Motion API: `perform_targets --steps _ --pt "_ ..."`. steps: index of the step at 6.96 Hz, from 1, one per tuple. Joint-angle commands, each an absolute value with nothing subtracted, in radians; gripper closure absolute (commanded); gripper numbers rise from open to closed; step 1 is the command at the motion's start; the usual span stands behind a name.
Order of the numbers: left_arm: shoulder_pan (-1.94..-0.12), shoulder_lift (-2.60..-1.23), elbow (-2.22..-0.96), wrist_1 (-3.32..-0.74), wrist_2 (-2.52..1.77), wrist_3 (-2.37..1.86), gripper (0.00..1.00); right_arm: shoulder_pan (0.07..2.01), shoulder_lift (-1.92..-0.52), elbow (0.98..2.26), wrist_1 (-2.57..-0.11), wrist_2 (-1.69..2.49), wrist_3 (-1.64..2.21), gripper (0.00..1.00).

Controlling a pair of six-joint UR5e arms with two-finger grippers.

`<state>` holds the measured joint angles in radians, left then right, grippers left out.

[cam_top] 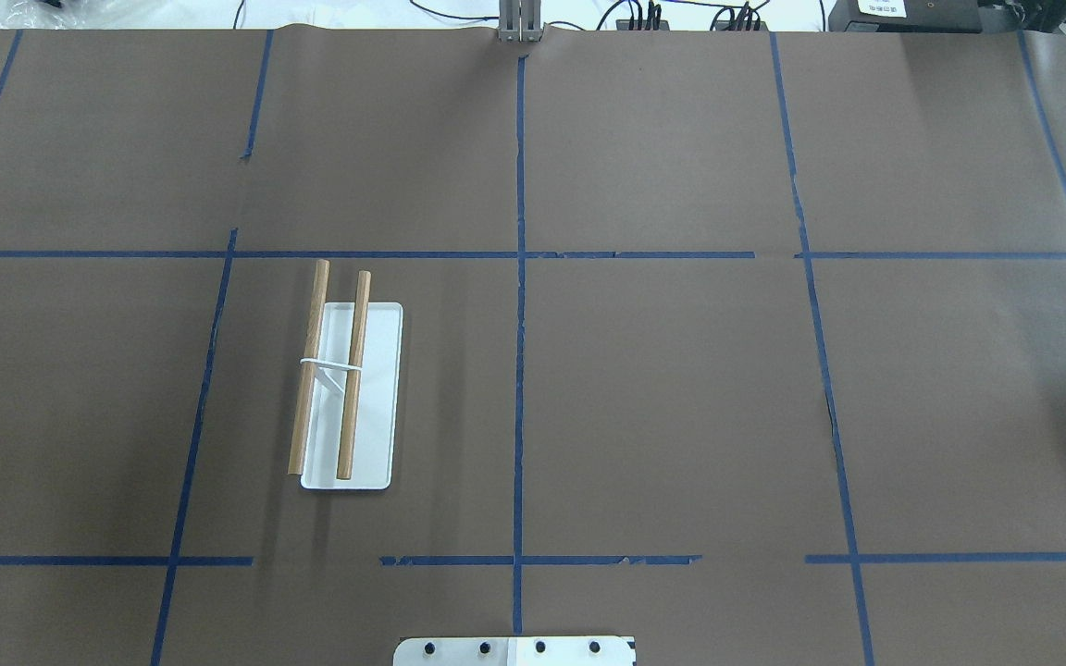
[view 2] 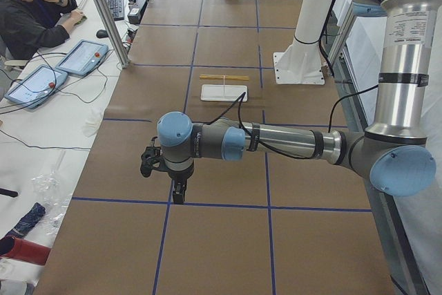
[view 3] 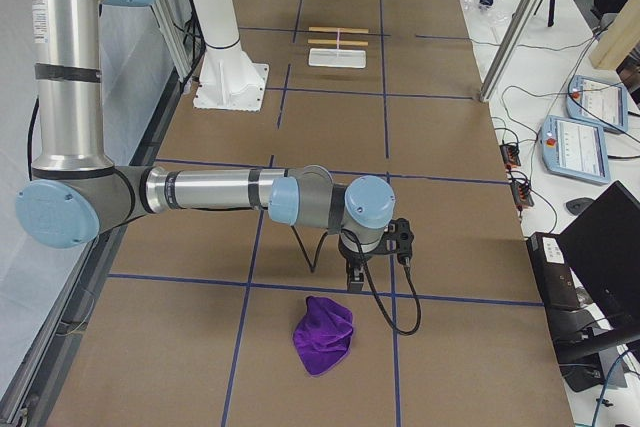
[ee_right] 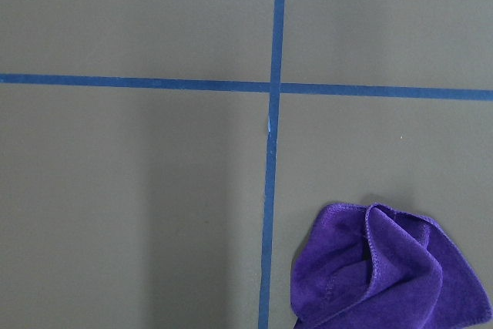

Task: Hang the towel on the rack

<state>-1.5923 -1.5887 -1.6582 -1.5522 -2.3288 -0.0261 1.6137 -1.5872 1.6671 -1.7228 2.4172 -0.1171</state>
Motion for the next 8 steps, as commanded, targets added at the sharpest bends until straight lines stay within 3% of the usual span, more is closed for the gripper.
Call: perform_targets --steps 1,2,4,5,8 --pt "-1.592 -1.583 -1.667 -1.554 -2.33 -0.026 0.0 1.614 -1.562 1.637 -1.723 2.419 -0.1 0.0" --pt "-1.592 -1.583 -1.677 -1.552 -2.329 -0.028 0.0 1.614 -1.562 1.532 -1.671 2.425 -0.107 0.0" --pt "-1.592 -1.583 -1.678 -1.552 -2.33 -0.028 0.0 1.612 -1.594 1.249 -1.141 2.415 -0.091 0.0" --pt "-1.592 -1.583 -1.678 -1.552 -2.33 -0.028 0.0 1.611 -1.594 1.189 -1.073 2.413 -0.086 0.0" --pt "-1.592 -1.583 -1.68 -1.554 -2.33 -0.028 0.0 1.534 -1.629 1.186 -1.069 2.415 -0.086 0.0"
